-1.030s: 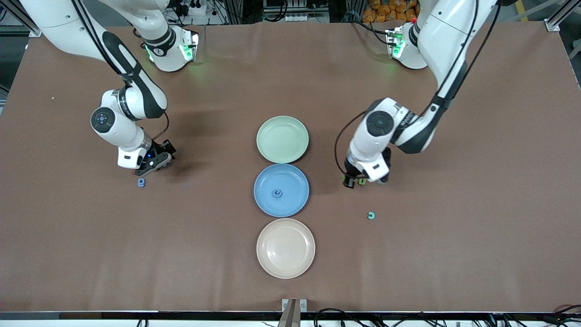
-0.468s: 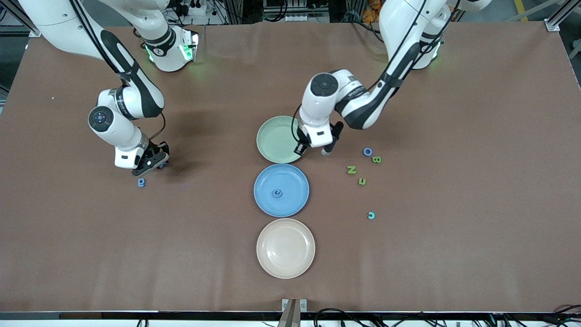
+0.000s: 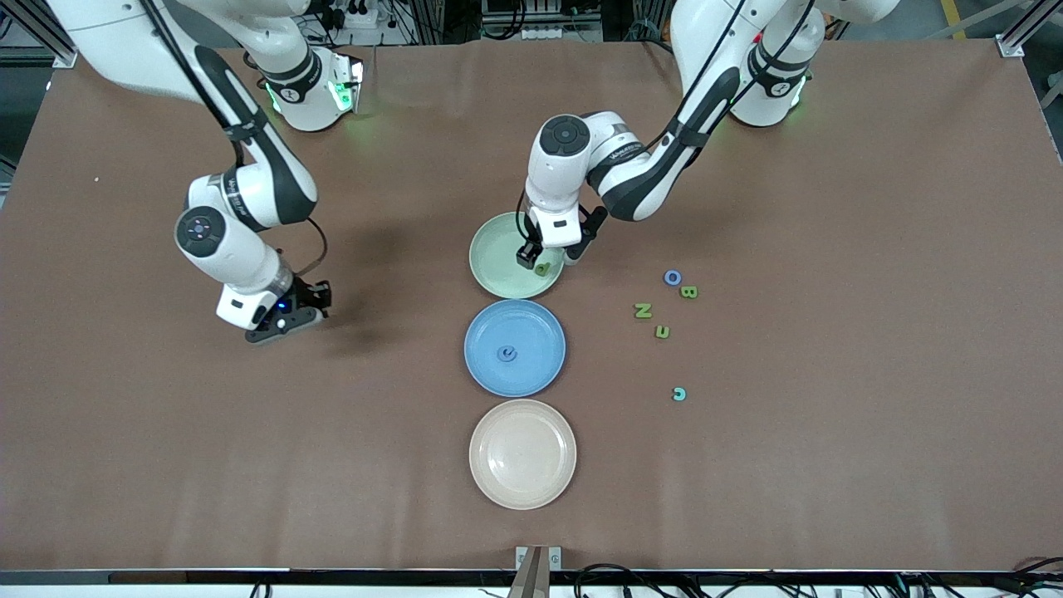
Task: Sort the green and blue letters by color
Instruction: 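Drop the green p on the green plate while the right gripper carries x, then drop the x on the blue plate, then grasp the blue a with the right gripper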
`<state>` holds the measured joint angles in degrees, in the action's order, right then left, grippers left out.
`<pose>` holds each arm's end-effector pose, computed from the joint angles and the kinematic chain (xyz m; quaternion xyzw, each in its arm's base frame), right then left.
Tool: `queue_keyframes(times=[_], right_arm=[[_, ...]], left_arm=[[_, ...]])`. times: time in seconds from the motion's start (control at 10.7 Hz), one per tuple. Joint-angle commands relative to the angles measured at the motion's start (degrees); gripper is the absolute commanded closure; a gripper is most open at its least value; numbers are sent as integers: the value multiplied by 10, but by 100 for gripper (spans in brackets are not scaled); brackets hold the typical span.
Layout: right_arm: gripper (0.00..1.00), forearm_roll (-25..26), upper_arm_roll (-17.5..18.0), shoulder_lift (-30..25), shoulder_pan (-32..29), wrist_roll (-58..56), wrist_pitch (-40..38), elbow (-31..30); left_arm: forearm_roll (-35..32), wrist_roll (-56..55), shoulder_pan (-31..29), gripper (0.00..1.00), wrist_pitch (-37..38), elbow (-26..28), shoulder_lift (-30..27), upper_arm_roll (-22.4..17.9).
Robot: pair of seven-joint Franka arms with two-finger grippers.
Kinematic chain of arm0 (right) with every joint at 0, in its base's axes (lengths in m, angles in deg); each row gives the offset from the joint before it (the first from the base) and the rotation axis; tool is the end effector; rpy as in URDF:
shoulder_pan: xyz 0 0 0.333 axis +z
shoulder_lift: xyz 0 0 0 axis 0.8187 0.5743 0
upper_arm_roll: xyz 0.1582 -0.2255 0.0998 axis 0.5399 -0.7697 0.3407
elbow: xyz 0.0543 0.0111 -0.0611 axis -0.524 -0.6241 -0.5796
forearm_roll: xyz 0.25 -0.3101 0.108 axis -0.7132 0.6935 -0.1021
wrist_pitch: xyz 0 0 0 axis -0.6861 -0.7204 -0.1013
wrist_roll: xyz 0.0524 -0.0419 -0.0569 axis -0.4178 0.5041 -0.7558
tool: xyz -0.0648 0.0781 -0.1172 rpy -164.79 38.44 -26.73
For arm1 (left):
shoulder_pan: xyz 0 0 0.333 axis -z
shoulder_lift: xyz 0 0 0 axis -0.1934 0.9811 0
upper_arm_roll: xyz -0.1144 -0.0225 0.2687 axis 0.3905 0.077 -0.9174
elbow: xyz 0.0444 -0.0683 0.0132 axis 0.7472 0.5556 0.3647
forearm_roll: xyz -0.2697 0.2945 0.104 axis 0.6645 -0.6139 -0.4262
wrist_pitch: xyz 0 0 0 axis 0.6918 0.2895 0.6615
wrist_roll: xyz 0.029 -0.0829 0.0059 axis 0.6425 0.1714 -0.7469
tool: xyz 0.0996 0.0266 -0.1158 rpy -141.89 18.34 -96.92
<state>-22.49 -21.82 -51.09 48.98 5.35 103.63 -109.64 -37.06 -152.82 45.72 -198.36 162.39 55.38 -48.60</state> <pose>0.5502 0.1072 0.1474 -0.9854 -0.1690 -0.0170 0.0110 0.3987 -0.5163 0.1462 0.8703 0.4864 -0.0022 0.0774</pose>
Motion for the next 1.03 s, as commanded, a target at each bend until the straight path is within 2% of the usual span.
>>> queue_keyframes(times=[0.0,0.19,0.56,0.66,0.75,0.84,0.94], right_arm=[[100,-19,23,28,80,210,-68,118],[100,-81,23,71,142,319,-58,177],[100,-69,18,180,239,529,-50,319],[95,-43,16,204,255,562,-49,344],[69,-5,16,217,260,593,-50,353],[2,11,16,217,259,614,-51,353],[0,14,16,215,256,614,-54,350]], left_arm=[[-19,-3,-33,0,17,-9,0,-28],[-20,36,-80,0,18,-11,1,-33],[-15,-14,-142,0,18,4,8,-33],[-14,-26,-152,0,18,3,16,-33],[-14,-29,-163,0,18,2,23,-34],[-14,-32,-166,0,18,-2,30,-34],[-14,-38,-166,0,18,-2,33,-35]])
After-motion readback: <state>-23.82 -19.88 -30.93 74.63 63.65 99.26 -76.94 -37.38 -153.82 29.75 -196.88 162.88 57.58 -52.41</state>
